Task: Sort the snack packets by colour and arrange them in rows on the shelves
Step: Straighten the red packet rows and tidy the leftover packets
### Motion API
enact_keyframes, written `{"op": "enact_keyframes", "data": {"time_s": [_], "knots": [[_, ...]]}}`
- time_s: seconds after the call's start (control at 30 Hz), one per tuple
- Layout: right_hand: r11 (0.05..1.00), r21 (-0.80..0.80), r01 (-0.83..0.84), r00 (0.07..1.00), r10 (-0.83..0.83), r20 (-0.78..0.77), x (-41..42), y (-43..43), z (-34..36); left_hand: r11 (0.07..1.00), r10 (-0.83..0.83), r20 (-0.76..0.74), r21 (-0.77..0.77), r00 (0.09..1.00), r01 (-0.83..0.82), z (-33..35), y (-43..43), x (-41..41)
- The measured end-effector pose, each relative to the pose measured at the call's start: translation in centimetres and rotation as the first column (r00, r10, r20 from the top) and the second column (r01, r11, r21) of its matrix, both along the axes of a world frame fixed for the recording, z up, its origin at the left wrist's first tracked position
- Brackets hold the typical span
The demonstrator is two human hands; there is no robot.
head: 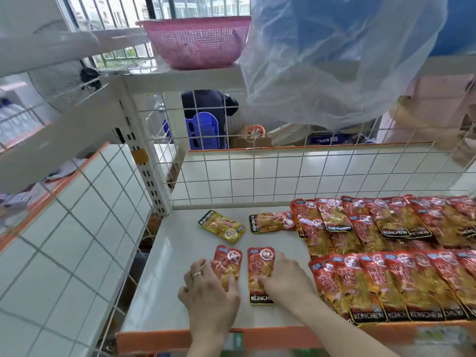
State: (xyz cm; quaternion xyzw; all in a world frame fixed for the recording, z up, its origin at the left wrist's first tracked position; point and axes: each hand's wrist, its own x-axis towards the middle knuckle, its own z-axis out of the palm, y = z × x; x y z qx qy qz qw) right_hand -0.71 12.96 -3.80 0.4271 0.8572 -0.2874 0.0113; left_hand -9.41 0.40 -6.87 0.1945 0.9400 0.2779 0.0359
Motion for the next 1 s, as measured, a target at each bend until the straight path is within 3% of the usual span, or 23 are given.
{"op": "enact_keyframes", "data": {"time_s": [0.27, 0.43, 0.7, 0.87, 1.0], "knots": [[0.993, -0.098, 0.058, 0.981, -0.039, 0.188, -2.0, 0.3, 1.4, 0.957, -0.090, 0.078, 0.284, 0.993, 0.065, 1.1, -0.9, 0.9], [0.989, -0.141, 0.046, 0.978, -0.016, 0.207, -2.9, 0.4, 2.0, 0.918, -0.051, 0.089, 0.395, 0.995, 0.012, 1.3, -1.0, 0.7], [0.942, -0.329, 0.058, 0.989, -0.100, -0.113, -0.8, 0.7, 1.6, 0.819, -0.029, 0.235, 0.563, 0.971, -0.112, 1.6, -1.6, 0.2], [0.866, -0.492, 0.093, 0.924, -0.260, -0.282, 2.7, 1.7, 2.2, 0.735, -0.067, 0.370, 0.646, 0.926, -0.205, 2.1, -1.5, -0.2], [0.868, -0.488, 0.090, 0.874, -0.304, -0.379, 6.1, 3.1, 3.4, 0.721, -0.158, 0.384, 0.674, 0.910, -0.160, 3.2, 0.2, 1.7]]}}
